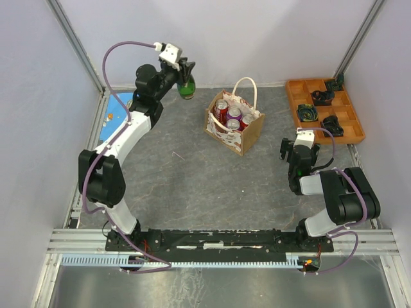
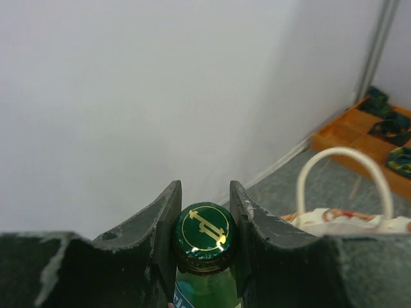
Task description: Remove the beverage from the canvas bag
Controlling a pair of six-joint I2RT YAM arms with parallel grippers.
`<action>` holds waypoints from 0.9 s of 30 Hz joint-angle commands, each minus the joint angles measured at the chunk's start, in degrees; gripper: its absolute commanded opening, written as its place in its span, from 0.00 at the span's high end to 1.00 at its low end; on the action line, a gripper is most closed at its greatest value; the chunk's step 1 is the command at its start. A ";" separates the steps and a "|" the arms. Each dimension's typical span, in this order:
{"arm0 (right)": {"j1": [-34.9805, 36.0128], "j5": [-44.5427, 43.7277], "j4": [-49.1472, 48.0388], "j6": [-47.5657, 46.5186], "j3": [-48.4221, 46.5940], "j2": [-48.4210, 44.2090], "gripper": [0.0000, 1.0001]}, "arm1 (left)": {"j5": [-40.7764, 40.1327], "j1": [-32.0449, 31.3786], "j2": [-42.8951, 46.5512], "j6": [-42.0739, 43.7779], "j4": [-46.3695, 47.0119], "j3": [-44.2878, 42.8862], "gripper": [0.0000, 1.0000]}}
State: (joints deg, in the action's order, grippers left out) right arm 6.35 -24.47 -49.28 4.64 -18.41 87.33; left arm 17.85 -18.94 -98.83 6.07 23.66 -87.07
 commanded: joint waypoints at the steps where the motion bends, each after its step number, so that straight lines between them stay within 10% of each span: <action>1: -0.02 -0.08 -2.79 -0.03 -1.47 -0.47 0.01 | -4.23 2.90 3.77 -3.69 14.61 4.73 0.97; 27: -0.02 -0.08 -2.76 -0.05 -1.45 -0.41 0.01 | -1.70 2.94 -0.49 -7.00 32.42 27.23 0.97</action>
State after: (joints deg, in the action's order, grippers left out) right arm 6.35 -24.47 -49.28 4.64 -18.41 87.33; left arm 15.00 -15.99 -99.83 1.43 41.12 -59.20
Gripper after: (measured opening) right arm 0.990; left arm 0.407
